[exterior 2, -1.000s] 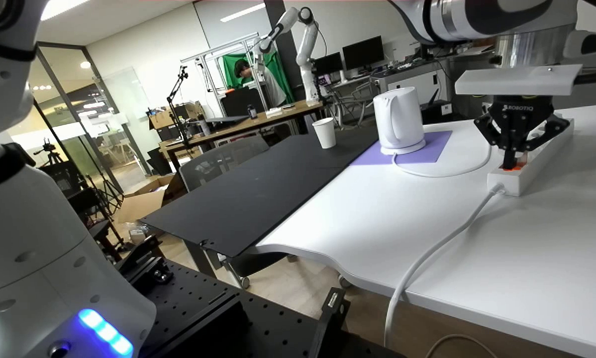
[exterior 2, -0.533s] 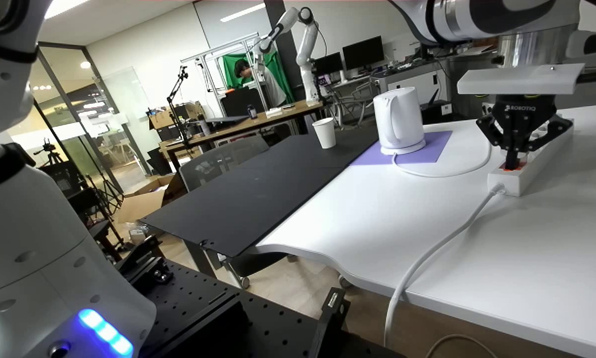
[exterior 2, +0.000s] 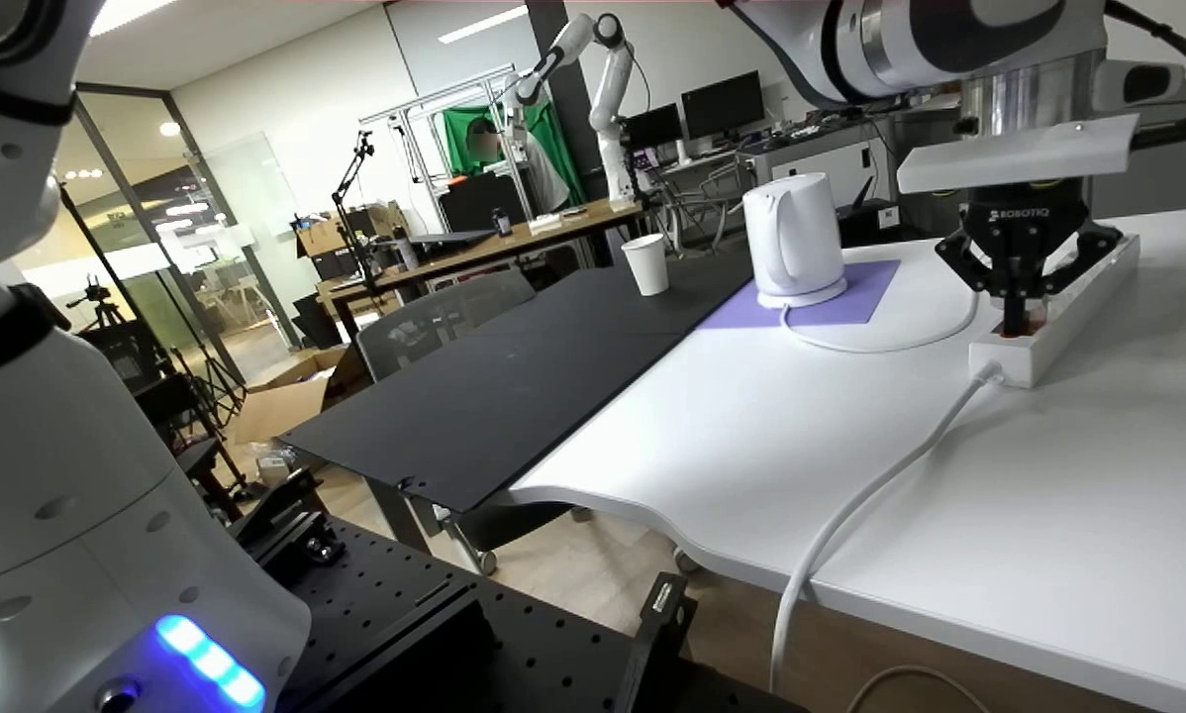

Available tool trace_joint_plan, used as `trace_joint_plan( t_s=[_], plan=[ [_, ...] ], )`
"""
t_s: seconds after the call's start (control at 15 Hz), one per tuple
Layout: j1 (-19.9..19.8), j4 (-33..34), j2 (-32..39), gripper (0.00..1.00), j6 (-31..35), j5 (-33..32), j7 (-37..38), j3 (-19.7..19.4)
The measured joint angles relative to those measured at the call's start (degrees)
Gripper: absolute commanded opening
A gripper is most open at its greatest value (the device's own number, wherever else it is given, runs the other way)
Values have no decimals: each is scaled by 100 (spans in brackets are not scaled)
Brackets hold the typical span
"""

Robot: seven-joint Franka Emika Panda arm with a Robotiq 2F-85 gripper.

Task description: Turn off the extension cord

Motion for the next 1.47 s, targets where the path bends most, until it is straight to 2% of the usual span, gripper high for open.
trace_joint_plan(
  t_s=[0.53,0.87,1.27,1.47],
  plan=[
    [534,-1024,-387,0,1357,-673,144,-284],
    [1189,-1707,-554,0,2304,-1410,792,-814],
    [2363,-1985,-707,0,2377,-2169,1883,-1630],
    [2827,-2077,-964,0,2296,-2520,2262,-1958]
  ],
)
